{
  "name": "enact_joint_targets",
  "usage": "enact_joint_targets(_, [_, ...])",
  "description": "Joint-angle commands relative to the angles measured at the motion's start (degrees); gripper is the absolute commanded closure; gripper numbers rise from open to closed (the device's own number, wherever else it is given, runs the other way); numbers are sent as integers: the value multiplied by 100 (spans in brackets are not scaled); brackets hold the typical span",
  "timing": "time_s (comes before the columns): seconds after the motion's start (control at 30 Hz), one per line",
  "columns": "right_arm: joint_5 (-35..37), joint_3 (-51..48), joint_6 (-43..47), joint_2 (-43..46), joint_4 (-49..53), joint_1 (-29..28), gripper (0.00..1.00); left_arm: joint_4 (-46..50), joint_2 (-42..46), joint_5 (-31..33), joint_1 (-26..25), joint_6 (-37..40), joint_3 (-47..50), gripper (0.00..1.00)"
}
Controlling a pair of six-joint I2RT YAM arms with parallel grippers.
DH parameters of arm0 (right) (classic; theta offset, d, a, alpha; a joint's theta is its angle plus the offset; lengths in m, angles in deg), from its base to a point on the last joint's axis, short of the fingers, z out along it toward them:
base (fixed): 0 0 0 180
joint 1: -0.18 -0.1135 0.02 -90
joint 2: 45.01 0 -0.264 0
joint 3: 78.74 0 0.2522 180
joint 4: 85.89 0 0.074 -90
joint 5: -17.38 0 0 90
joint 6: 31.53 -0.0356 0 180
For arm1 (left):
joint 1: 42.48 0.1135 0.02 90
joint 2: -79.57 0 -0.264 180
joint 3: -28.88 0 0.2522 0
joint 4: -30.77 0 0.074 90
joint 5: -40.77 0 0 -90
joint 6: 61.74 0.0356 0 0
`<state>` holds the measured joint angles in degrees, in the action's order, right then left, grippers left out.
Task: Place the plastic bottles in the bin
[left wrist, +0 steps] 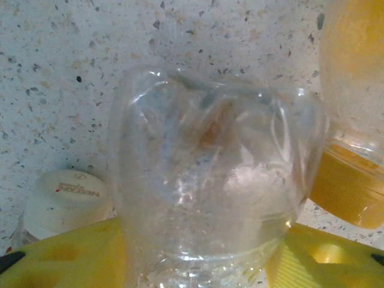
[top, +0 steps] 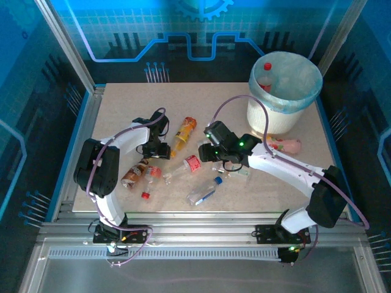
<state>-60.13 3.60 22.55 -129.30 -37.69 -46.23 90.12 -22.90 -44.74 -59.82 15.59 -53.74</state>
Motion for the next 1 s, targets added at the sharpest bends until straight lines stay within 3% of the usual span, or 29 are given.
enact_joint_targets(0.0, [-34,100,27,226,32,59,45,42,271,122,21,128,-148,45])
enact_joint_targets(0.23, [-230,647,236,508,13,-22,45,455,1564,278,12,309,-633,46])
enact_joint_targets(0.37, [-631,784,518,967,-556,-60,44,267,2620,85,-135,796,-839,48])
enact_joint_targets(0.5, [-1412,747,1047,1564,-1271,-54,40,-502,3692,-318,-933,1620,-639,51])
enact_joint_targets(0.67, [-1967,776,1522,2127,-1580,-85,31,-1522,4417,-1095,-1986,2329,-90,50])
enact_joint_targets(0.83, [-2187,969,2007,2245,-1049,-273,24,-2002,4457,-1319,-2497,2256,28,52])
enact_joint_targets(0.87, [-2180,958,2003,2255,-981,-317,17,-2057,4445,-1306,-2608,2312,34,52])
enact_joint_targets(0.97, [-2201,955,1957,2227,-877,-411,15,-2193,4387,-1166,-2915,2469,39,52])
